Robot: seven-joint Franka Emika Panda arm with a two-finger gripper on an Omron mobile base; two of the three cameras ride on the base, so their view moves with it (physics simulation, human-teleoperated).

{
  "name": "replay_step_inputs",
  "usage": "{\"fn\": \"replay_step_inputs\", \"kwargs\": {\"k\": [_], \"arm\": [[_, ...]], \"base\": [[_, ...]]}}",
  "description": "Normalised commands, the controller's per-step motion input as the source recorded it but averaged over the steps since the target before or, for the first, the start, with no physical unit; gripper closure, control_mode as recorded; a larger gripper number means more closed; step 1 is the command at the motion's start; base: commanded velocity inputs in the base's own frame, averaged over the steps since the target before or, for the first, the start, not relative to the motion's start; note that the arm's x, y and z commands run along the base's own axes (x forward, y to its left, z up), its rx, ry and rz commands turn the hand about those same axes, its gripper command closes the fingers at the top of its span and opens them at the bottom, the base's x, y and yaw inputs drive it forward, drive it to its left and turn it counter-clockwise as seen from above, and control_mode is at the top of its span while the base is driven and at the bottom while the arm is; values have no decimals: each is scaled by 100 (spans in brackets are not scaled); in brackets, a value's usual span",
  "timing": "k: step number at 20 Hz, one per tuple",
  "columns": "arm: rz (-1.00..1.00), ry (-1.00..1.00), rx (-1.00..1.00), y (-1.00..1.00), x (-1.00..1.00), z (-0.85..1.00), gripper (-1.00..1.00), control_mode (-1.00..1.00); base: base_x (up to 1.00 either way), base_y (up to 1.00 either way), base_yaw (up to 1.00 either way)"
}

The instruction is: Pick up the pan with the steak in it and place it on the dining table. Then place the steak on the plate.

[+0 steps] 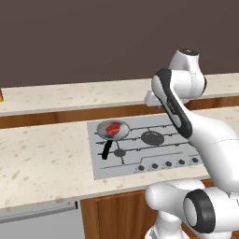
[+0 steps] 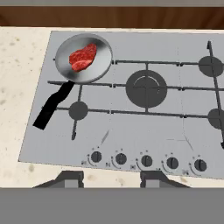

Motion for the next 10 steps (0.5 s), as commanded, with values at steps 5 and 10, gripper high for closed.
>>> {"fn": "replay_step_inputs", "kwargs": {"k": [5,10], "arm": [[-1,0,0,32,0,-4,-100,-100],[-4,0,-1,75,6,-23,-100,-100]], "base": [[0,0,0],[0,0,0]]}}
